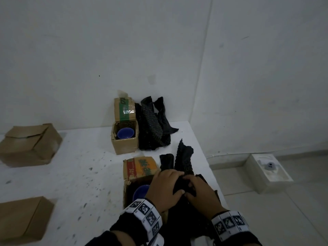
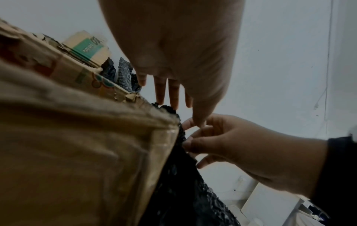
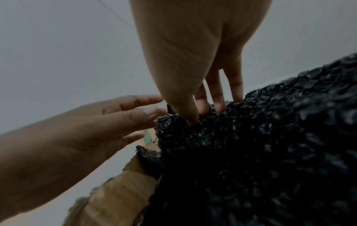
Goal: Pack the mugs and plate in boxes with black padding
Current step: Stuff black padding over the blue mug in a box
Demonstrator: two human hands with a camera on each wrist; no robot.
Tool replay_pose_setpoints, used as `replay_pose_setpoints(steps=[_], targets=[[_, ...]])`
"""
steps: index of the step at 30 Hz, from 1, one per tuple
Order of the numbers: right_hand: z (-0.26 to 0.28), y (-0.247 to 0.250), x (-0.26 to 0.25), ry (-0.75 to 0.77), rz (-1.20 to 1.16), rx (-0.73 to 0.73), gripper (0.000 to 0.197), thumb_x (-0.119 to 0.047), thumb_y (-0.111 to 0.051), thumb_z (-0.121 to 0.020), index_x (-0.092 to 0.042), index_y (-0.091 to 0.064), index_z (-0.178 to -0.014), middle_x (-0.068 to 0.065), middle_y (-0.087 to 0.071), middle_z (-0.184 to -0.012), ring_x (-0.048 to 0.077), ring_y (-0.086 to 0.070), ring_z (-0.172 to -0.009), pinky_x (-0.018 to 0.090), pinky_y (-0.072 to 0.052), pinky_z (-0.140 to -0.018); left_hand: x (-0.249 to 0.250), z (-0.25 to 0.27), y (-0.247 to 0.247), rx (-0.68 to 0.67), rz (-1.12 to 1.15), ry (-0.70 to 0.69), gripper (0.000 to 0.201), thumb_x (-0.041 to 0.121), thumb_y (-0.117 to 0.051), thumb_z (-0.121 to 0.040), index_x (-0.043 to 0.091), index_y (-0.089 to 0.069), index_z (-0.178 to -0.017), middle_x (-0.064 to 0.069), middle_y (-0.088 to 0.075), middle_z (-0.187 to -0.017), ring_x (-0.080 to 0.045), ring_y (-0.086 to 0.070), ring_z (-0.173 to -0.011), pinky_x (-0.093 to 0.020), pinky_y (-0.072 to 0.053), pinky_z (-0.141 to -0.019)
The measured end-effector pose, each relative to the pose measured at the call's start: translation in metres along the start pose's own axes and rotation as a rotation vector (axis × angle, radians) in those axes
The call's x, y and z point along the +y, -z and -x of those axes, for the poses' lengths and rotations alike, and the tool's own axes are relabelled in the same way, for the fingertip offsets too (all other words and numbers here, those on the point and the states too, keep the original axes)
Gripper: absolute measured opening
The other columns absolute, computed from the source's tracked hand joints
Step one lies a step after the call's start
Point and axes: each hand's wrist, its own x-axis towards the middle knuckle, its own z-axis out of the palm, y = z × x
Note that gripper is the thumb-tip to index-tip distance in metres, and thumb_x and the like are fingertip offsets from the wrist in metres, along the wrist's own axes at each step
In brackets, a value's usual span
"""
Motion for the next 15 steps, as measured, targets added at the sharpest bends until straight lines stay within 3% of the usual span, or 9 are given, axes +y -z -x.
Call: replay_pose_setpoints(steps=[3,6,9,12,15], targets=[[-0.012,0.0,-0.004,0.006,-0.044,0.122,0.012,-0.018,-0.062,-0.084,-0.021,-0.06,-0.096,-0.014,-0.047,-0.076,-0.001,-0.046,-0.069,0.012,-0.034,-0.06,0.004,-0.006,0.001,0.02,0.032,-0.001,0.058,0.043,-0.057,-0.085,0.027,-0.036,-0.137,0.007,-0.041,-0.137,-0.012,-0.037,-0.127,-0.034,-0.023,-0.111],[-0.022,0.007,-0.014,0.048,-0.097,0.237,0.007,-0.015,-0.065,-0.082,-0.021,-0.062,-0.084,-0.007,-0.052,-0.08,0.005,-0.051,-0.072,0.015,-0.037,-0.061,0.003,-0.011,0.005,0.056,0.083,0.011,0.059,0.036,-0.062,-0.082,0.025,-0.038,-0.135,0.005,-0.044,-0.135,-0.014,-0.043,-0.123,-0.033,-0.032,-0.106],[-0.031,0.021,-0.027,0.092,-0.116,0.344,0.007,-0.017,-0.069,-0.079,-0.021,-0.065,-0.081,-0.005,-0.05,-0.092,0.007,-0.052,-0.084,0.016,-0.039,-0.065,0.002,-0.013,0.012,0.19,0.183,0.031,0.042,0.025,-0.061,-0.082,0.027,-0.049,-0.122,0.006,-0.059,-0.119,-0.013,-0.055,-0.108,-0.029,-0.045,-0.091],[-0.038,0.037,-0.042,0.21,-0.222,0.393,0.009,-0.024,-0.067,-0.077,-0.025,-0.062,-0.084,-0.008,-0.052,-0.094,0.005,-0.051,-0.09,0.015,-0.04,-0.073,0.0,-0.017,0.026,0.375,0.355,0.103,0.02,0.011,-0.059,-0.083,0.024,-0.059,-0.099,0.007,-0.066,-0.096,-0.008,-0.06,-0.09,-0.015,-0.044,-0.072],[-0.038,0.05,-0.055,0.31,-0.383,0.337,0.025,-0.026,-0.065,-0.077,-0.028,-0.057,-0.101,-0.016,-0.057,-0.103,0.003,-0.054,-0.099,0.015,-0.043,-0.082,-0.004,-0.019,0.045,0.523,0.56,0.185,0.029,0.001,-0.063,-0.079,0.029,-0.057,-0.076,0.011,-0.064,-0.081,-0.003,-0.06,-0.078,-0.008,-0.043,-0.065]])
